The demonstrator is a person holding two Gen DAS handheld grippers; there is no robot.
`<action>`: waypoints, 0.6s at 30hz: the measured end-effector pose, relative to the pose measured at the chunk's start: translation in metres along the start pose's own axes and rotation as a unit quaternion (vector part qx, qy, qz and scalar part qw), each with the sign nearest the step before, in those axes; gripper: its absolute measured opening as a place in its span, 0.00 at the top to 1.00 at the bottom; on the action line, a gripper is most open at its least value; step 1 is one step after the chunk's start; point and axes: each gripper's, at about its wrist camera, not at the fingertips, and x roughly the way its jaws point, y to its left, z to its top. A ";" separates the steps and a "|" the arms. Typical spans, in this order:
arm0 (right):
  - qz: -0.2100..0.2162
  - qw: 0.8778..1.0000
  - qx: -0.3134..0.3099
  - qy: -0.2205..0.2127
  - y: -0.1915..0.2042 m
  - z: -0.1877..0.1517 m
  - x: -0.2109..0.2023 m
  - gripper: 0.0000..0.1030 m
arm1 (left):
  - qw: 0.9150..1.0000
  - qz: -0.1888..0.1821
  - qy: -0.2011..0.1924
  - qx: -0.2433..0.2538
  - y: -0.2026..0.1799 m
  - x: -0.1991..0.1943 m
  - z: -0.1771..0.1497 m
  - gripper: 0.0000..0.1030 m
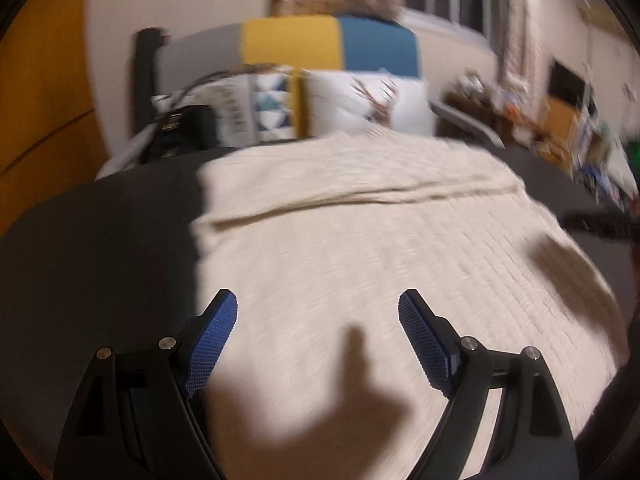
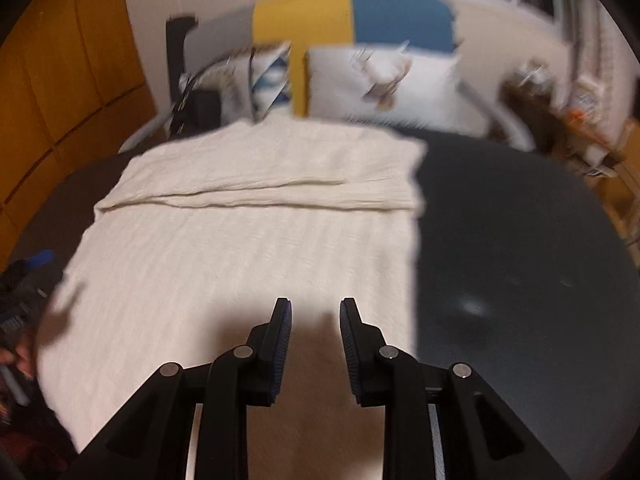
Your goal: Fold clothes
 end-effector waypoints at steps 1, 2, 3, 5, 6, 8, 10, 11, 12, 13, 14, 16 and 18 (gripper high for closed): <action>0.007 1.000 -0.003 0.016 0.008 0.004 0.009 0.76 | 1.000 0.000 0.014 0.018 -0.013 0.011 0.008 0.17; 0.012 1.000 -0.010 0.028 0.016 0.007 0.016 0.76 | 0.999 0.007 0.030 0.033 -0.024 0.024 0.013 0.17; 0.010 0.999 -0.019 0.036 0.025 0.005 0.022 0.76 | 0.998 0.016 0.046 0.048 -0.034 0.037 0.017 0.17; 0.001 0.998 -0.040 0.049 0.043 -0.004 0.031 0.76 | 0.996 0.024 0.063 0.063 -0.045 0.054 0.023 0.15; -0.003 0.997 -0.051 0.056 0.052 -0.008 0.036 0.76 | 0.996 0.022 0.062 0.062 -0.046 0.056 0.024 0.15; -0.016 0.997 -0.069 0.040 0.062 -0.020 0.035 0.76 | 0.996 0.019 0.061 0.060 -0.046 0.061 0.026 0.14; -0.018 0.997 -0.074 0.029 0.062 -0.023 0.037 0.75 | 0.997 0.011 0.068 0.043 -0.038 0.069 0.030 0.05; -0.018 0.997 -0.075 0.025 0.061 -0.024 0.038 0.75 | 0.997 0.006 0.074 0.033 -0.033 0.072 0.032 0.02; -0.018 0.997 -0.069 0.022 0.059 -0.020 0.041 0.75 | 0.997 0.001 0.079 0.023 -0.028 0.076 0.035 0.02; -0.017 0.998 -0.061 0.021 0.056 -0.015 0.044 0.75 | 0.997 0.003 0.080 0.021 -0.026 0.079 0.039 0.02; -0.019 0.998 -0.059 0.017 0.056 -0.012 0.048 0.74 | 0.996 0.008 0.083 0.023 -0.025 0.084 0.044 0.02; -0.025 0.998 -0.061 0.008 0.056 -0.008 0.054 0.74 | 0.996 0.013 0.089 0.028 -0.027 0.086 0.051 0.02; -0.024 0.998 -0.055 0.012 0.055 -0.009 0.052 0.74 | 0.994 0.020 0.097 0.037 -0.031 0.083 0.054 0.02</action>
